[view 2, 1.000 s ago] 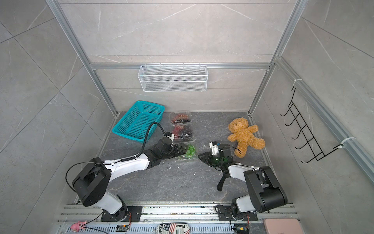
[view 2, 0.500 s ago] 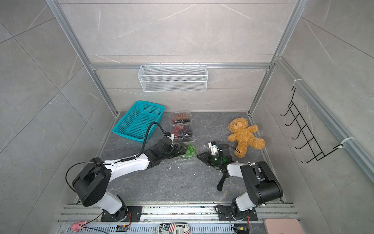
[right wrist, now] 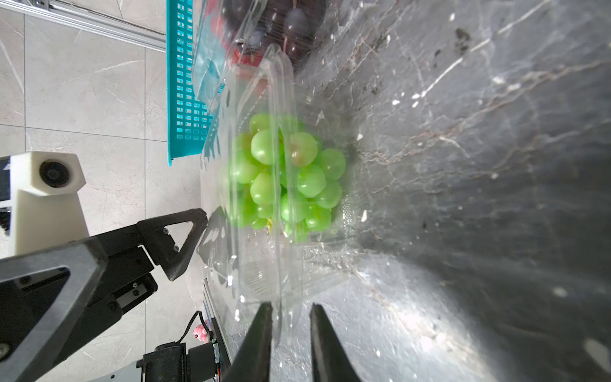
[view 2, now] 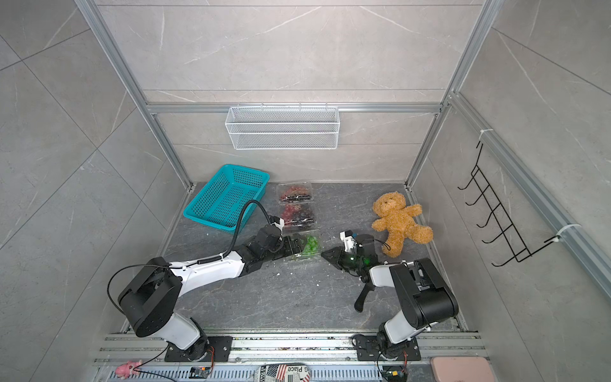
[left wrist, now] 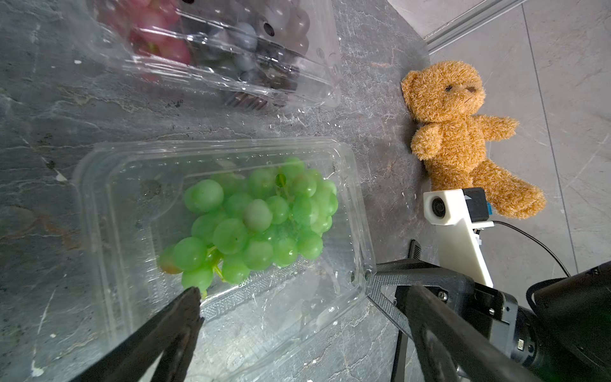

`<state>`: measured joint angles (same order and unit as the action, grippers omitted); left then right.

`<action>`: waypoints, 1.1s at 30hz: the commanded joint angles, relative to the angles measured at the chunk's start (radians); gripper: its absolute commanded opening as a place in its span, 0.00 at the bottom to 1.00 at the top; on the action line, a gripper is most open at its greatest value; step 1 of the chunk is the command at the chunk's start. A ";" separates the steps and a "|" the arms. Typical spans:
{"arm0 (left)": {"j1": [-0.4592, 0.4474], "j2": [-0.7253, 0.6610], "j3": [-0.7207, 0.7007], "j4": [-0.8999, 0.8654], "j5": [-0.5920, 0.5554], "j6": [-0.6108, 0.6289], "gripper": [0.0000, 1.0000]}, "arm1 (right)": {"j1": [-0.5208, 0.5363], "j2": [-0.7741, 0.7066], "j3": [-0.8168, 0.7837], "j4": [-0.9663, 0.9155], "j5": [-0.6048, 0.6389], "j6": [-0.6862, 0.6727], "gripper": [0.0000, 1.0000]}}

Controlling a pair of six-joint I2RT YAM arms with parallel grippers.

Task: Pack grapes into containers
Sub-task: Close the packing box at the center of the board.

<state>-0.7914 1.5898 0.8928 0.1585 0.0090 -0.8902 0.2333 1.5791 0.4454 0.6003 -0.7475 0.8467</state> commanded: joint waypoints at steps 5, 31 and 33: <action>0.001 -0.019 -0.013 -0.025 0.001 -0.015 0.99 | -0.002 0.030 0.008 0.011 0.008 0.015 0.17; 0.001 -0.193 0.009 -0.200 -0.113 0.060 0.99 | -0.004 -0.143 0.124 -0.347 0.103 -0.107 0.42; 0.001 -0.236 0.009 -0.242 -0.137 0.069 0.99 | -0.004 -0.153 0.160 -0.414 0.126 -0.125 0.48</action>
<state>-0.7914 1.4326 0.8951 -0.0132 -0.0677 -0.8619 0.2329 1.4540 0.5568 0.3241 -0.6666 0.7704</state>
